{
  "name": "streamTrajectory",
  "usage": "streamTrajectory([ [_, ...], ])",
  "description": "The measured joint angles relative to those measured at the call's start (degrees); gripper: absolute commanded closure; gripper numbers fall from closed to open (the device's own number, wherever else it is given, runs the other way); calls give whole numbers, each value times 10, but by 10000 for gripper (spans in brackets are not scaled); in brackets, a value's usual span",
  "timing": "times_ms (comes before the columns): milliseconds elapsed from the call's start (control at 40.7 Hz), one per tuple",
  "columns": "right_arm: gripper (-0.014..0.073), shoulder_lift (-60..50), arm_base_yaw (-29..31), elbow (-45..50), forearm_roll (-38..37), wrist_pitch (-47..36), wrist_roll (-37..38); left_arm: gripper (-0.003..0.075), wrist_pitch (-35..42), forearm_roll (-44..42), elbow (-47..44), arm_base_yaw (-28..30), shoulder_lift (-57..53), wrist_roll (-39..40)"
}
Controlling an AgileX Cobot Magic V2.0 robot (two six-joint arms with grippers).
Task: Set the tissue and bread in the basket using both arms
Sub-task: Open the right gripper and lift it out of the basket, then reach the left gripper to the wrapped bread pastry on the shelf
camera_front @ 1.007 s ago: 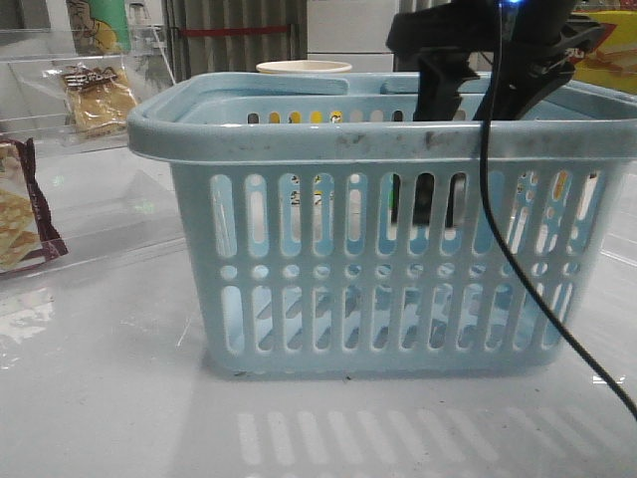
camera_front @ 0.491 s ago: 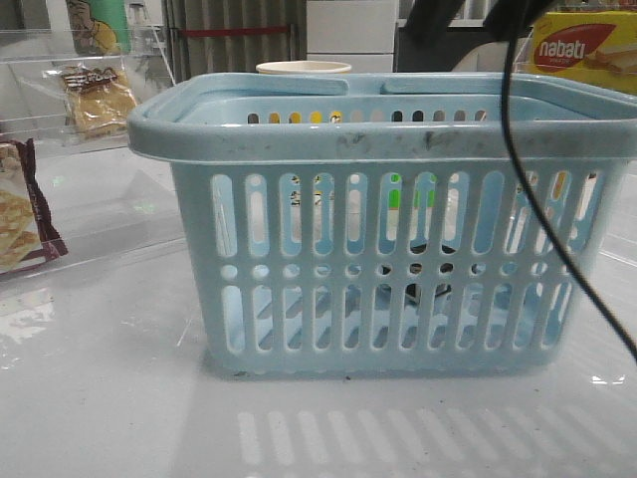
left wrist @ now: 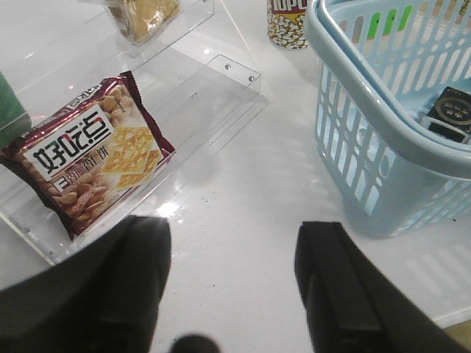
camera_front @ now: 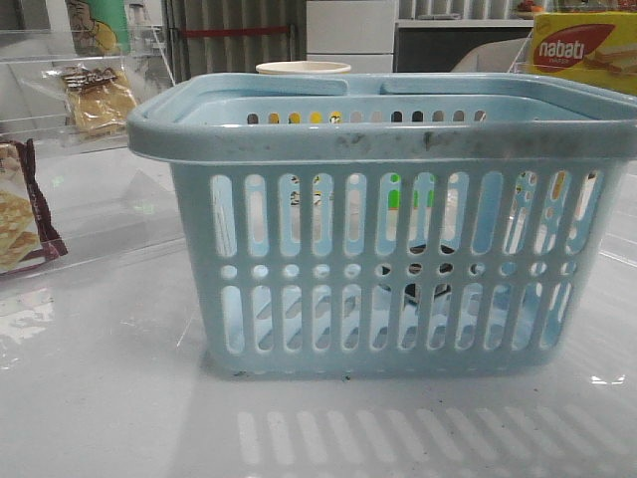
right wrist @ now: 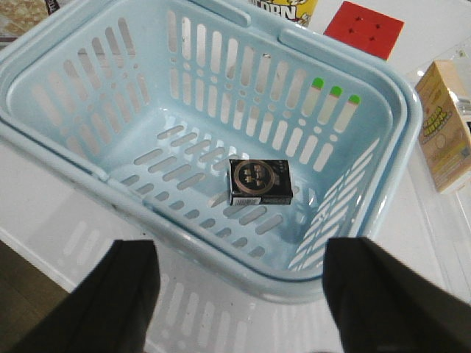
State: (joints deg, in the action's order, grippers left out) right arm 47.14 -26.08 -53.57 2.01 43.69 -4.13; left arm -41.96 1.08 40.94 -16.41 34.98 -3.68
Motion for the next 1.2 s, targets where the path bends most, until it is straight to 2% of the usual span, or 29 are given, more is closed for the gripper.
streamTrajectory([
  [246, 22, -109, 0, 79, 0, 10, -1, 288, 0, 0, 0, 0, 0, 0],
  [589, 22, -130, 0, 84, 0, 12, -1, 286, 35, 21, 0, 0, 1, 0],
  [712, 22, -130, 0, 84, 0, 12, -1, 211, 60, 24, 3, 0, 26, 0],
  [835, 22, -130, 0, 84, -1, 12, -1, 104, 65, 12, 30, 0, 90, 0],
  [1203, 22, -130, 0, 85, -1, 12, -1, 99, 125, -25, 162, 0, 361, 0],
])
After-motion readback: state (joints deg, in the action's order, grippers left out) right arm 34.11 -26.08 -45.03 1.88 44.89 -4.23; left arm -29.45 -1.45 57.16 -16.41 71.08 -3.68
